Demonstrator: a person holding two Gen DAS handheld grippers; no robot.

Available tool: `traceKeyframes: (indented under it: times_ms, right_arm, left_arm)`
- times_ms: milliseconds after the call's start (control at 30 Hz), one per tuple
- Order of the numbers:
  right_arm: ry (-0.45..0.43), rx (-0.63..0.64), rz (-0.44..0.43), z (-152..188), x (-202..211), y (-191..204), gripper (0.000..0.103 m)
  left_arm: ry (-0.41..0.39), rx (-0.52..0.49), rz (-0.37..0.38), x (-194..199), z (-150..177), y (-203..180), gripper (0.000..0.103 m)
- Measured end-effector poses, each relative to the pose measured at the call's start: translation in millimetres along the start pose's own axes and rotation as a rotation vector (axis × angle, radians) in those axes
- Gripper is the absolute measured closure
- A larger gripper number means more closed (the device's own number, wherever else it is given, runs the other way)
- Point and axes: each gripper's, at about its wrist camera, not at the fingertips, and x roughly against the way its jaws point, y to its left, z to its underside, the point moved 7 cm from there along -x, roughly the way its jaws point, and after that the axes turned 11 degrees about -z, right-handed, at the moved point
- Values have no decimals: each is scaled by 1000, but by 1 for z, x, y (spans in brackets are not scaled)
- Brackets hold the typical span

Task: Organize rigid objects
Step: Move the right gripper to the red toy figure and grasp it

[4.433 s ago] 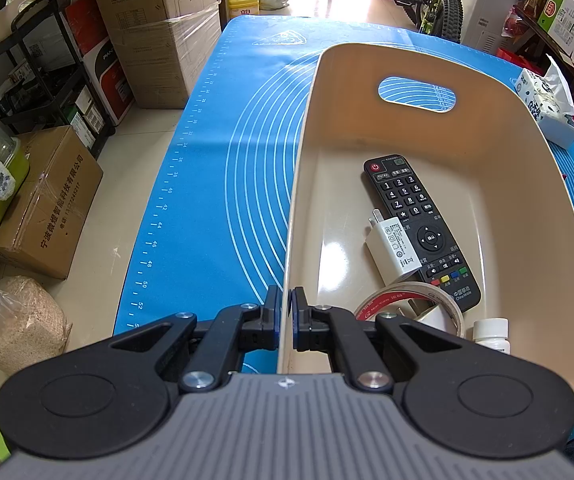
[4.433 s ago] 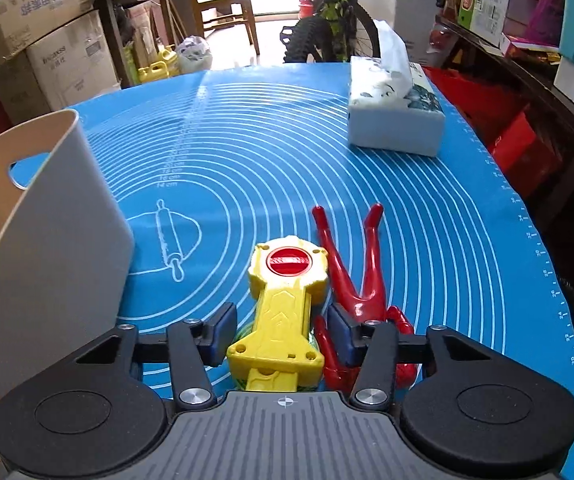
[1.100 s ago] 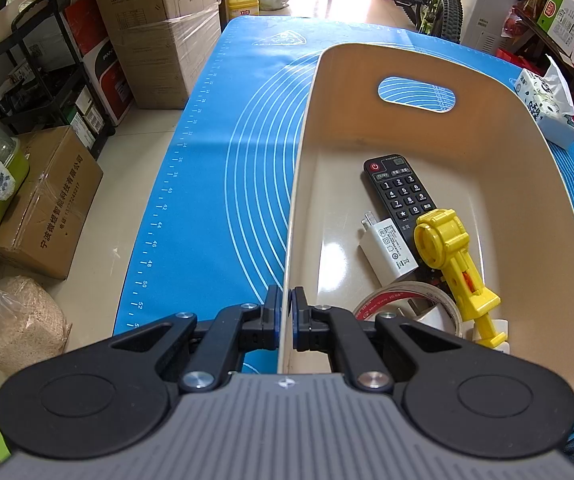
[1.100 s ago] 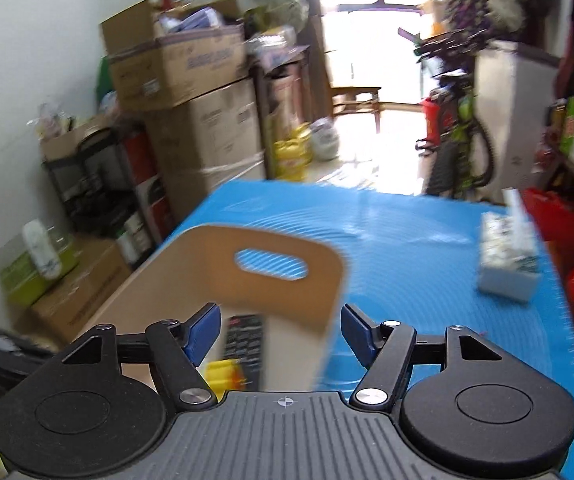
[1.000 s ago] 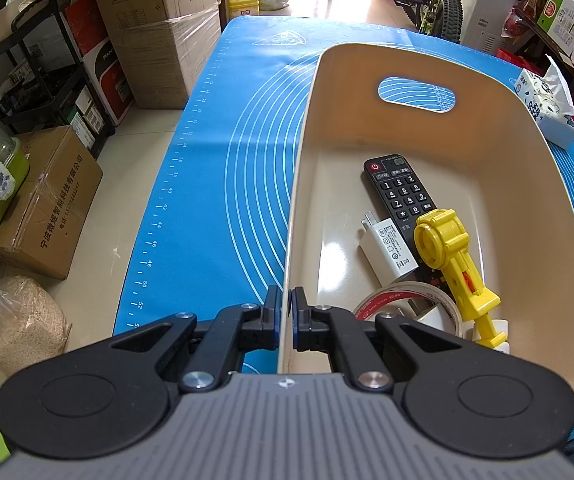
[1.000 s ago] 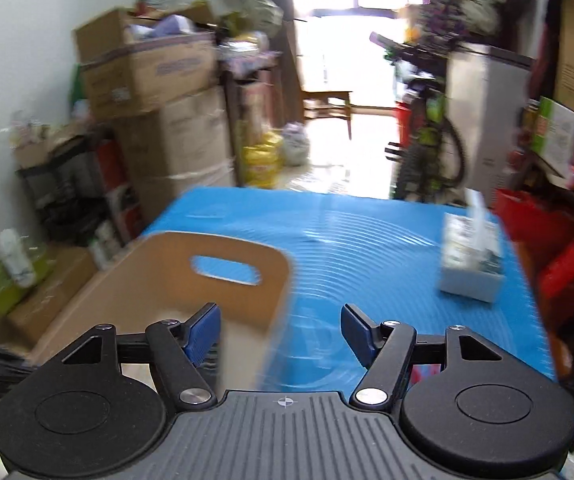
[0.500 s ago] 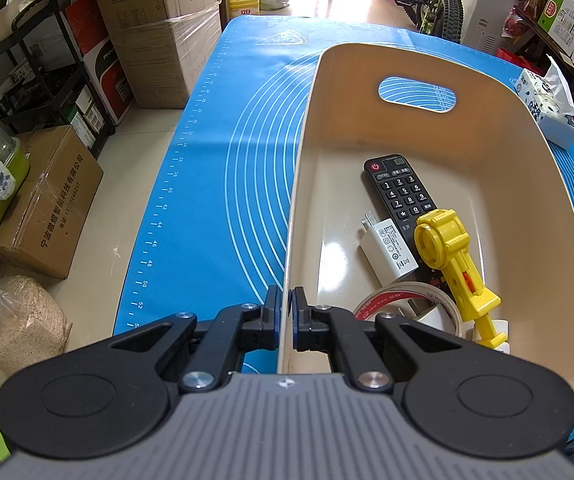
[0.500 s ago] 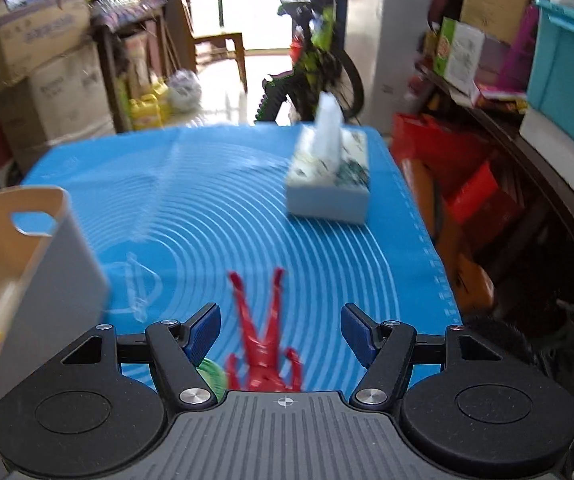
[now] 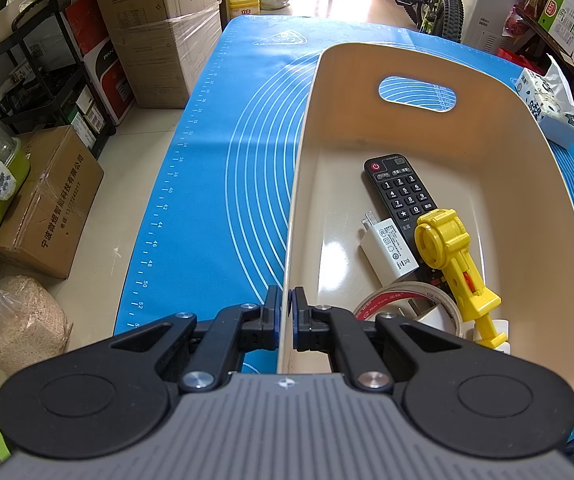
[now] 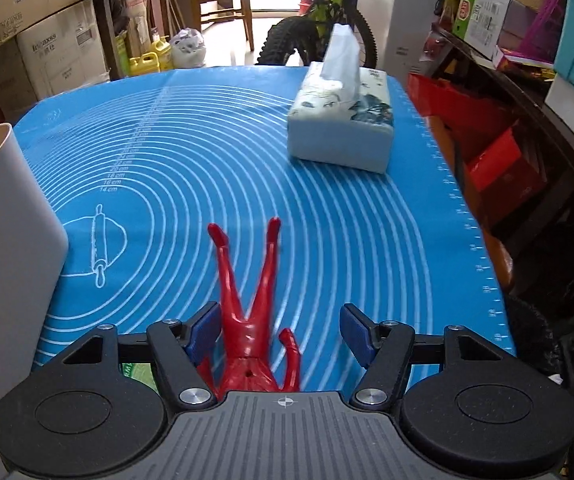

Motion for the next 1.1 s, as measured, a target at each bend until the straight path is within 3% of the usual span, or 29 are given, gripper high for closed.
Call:
traceKeyframes:
  times_ms: [233,367,533,600,1100]
  right_arm:
    - [18,12,-8,5,-11,4,40]
    - [8,29,-29,6,-9,8,57]
    - [-3,23,-18,7,-7,9,60]
    - [-23,29,-17,7,-3,11,65]
    - [-120,32,-31,4,28,11,65]
  left_arm:
    - [0,0,0,0,0,-1,96]
    - [0,0,0,0,0,-1,96]
    - [0,0,0,0,0,-1,96]
    - [0,0,0,0,0,0,96]
    - [0,2,0,-1,1,1,96]
